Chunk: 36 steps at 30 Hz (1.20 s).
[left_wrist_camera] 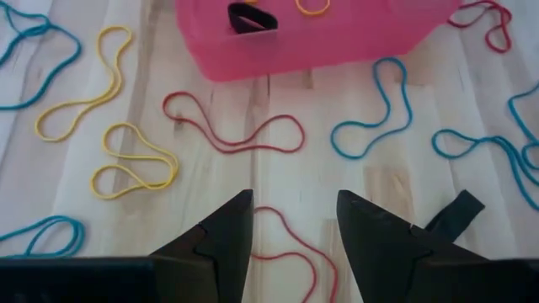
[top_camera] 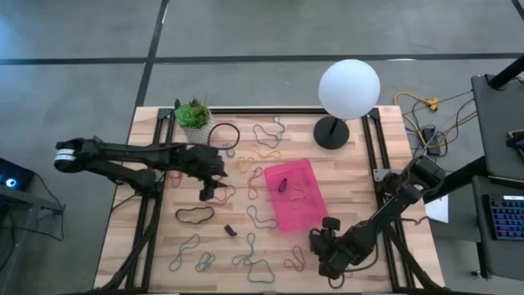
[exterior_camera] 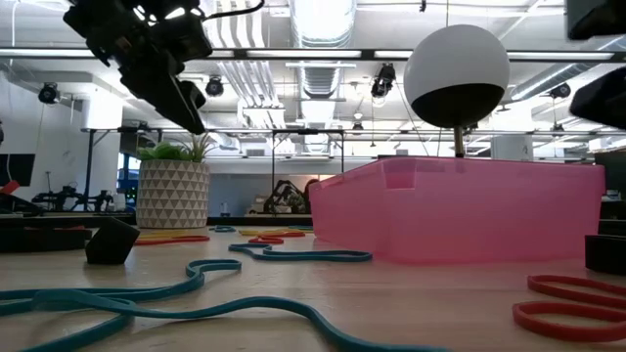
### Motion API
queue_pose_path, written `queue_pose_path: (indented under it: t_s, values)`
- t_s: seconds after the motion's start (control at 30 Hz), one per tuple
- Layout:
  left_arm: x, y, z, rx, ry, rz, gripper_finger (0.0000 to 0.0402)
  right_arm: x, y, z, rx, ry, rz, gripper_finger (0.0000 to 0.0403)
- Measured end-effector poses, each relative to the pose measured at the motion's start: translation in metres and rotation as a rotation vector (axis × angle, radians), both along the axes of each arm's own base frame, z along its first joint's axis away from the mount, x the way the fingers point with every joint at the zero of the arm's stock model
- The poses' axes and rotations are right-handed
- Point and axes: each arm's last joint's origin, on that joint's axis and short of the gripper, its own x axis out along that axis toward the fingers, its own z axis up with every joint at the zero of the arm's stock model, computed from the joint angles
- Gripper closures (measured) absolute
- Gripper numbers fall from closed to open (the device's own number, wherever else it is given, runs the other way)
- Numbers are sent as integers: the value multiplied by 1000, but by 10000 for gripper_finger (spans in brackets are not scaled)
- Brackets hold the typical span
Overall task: Pick and place rubber bands into bin
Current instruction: Put the black rubber band into the pink bin
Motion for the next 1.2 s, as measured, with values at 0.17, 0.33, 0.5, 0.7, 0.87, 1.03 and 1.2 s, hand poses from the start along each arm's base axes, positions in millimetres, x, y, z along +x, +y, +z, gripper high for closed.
queue_pose_path:
  t_s: [0.17, 0.33, 0.5, 0.7, 0.87, 1.03, 1.2]
  values:
    - [-1, 0, 1, 1, -4, 1, 245, 3, -8, -6, 6, 2, -20, 225]
    - [1, 0, 0, 1, 2, 1, 245, 1, -6, -8, 75, 69, 4, 234]
    - [2, 0, -1, 1, 2, 1, 245, -2, -3, -9, 77, 71, 13, 251]
    - [4, 0, 2, 3, -34, 1, 245, -7, -12, -21, 65, 86, -13, 272]
    - [6, 0, 3, 3, -50, 3, 245, -10, -17, -27, 66, 83, -59, 296]
    - [6, 0, 5, -14, -54, 18, 245, -8, -15, -23, 78, 105, -79, 335]
    - [6, 0, 4, -14, -51, 19, 245, -1, -4, -2, 180, 149, -168, 389]
